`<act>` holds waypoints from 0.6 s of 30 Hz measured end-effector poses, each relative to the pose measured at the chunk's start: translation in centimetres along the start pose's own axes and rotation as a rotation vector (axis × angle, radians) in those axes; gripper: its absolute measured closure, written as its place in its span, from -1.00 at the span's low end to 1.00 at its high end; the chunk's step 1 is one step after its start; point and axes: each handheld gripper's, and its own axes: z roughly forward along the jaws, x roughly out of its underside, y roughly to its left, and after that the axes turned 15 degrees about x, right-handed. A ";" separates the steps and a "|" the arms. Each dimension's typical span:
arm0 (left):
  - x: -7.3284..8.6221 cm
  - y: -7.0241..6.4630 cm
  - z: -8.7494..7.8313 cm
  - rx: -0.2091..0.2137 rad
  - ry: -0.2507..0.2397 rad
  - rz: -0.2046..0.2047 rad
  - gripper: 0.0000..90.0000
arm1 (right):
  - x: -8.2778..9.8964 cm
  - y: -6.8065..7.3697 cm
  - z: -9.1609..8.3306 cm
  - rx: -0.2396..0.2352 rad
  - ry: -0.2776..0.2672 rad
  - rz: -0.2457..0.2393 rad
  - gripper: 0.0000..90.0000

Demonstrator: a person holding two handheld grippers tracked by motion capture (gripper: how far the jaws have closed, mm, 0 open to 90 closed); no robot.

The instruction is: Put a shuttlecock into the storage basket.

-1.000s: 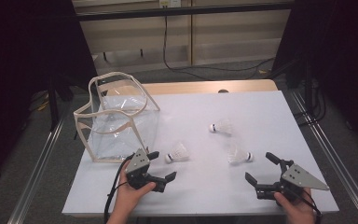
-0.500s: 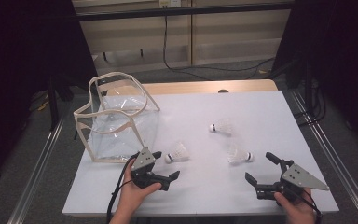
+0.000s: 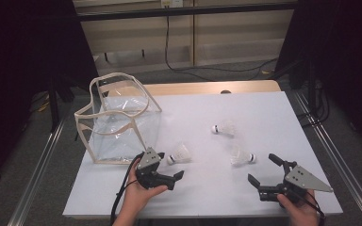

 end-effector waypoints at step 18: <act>-0.3 0.5 1.4 -0.050 0.047 -0.046 -0.87 | 0.0 0.0 0.0 0.002 0.001 -0.001 -0.99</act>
